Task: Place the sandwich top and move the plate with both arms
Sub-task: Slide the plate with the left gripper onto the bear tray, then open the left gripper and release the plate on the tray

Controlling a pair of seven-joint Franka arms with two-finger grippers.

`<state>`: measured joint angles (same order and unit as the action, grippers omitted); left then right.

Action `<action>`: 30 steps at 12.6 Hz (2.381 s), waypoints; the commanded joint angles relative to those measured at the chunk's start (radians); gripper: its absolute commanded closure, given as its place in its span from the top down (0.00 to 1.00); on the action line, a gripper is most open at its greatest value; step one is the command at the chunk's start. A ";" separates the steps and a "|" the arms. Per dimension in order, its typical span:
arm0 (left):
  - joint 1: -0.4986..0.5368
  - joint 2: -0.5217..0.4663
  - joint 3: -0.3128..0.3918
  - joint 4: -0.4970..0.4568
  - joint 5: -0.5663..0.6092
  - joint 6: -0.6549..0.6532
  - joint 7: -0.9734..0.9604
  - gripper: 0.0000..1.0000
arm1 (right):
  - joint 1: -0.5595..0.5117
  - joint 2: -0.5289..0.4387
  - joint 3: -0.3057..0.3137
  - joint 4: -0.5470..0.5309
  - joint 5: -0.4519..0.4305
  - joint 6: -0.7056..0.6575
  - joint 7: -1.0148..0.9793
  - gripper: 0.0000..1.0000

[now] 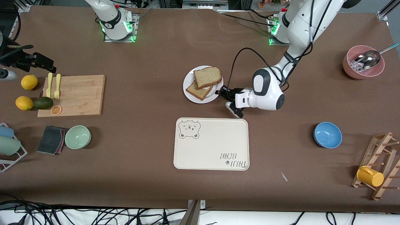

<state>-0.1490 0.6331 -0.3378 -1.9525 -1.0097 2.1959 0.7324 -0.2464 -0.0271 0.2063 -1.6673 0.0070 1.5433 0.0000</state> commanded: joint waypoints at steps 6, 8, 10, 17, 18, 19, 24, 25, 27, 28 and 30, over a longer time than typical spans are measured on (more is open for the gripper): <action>0.071 -0.001 -0.009 0.119 -0.084 -0.096 0.010 0.00 | 0.021 0.006 -0.013 0.015 -0.012 0.000 -0.020 1.00; 0.094 0.032 0.000 0.197 -0.086 -0.096 0.001 0.00 | 0.021 0.007 -0.012 0.017 -0.013 0.061 -0.017 1.00; 0.130 0.074 0.000 0.282 -0.087 -0.094 -0.007 0.00 | 0.021 0.006 -0.015 0.015 -0.028 0.096 -0.011 1.00; 0.152 0.338 0.006 0.645 -0.161 -0.076 -0.123 0.00 | 0.019 0.033 -0.015 0.014 -0.031 0.100 -0.015 1.00; 0.151 0.365 0.010 0.674 -0.161 -0.044 -0.122 0.00 | 0.019 0.044 -0.013 0.014 -0.032 0.109 -0.015 1.00; 0.141 0.381 0.010 0.681 -0.162 -0.001 -0.119 0.00 | 0.019 0.045 -0.012 0.014 -0.032 0.127 -0.012 1.00; 0.106 0.438 0.010 0.701 -0.161 0.088 -0.102 0.00 | 0.018 0.053 -0.011 0.012 -0.032 0.123 -0.015 1.00; 0.098 0.442 0.010 0.701 -0.161 0.112 -0.102 0.00 | 0.016 0.053 -0.011 0.009 -0.032 0.121 -0.018 1.00; 0.092 0.450 0.010 0.701 -0.161 0.120 -0.081 0.00 | 0.012 0.053 -0.013 0.009 -0.032 0.123 -0.022 1.00; 0.091 0.459 0.010 0.702 -0.161 0.122 -0.073 0.00 | 0.013 0.053 -0.013 0.009 -0.032 0.123 -0.020 1.00; 0.091 0.468 0.010 0.702 -0.161 0.127 -0.048 0.00 | 0.012 0.053 -0.013 0.009 -0.032 0.127 -0.020 1.00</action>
<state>-0.0553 1.0799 -0.3260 -1.2875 -1.1341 2.3236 0.6408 -0.2357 0.0260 0.1960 -1.6672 -0.0127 1.6746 -0.0061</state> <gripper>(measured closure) 0.943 0.000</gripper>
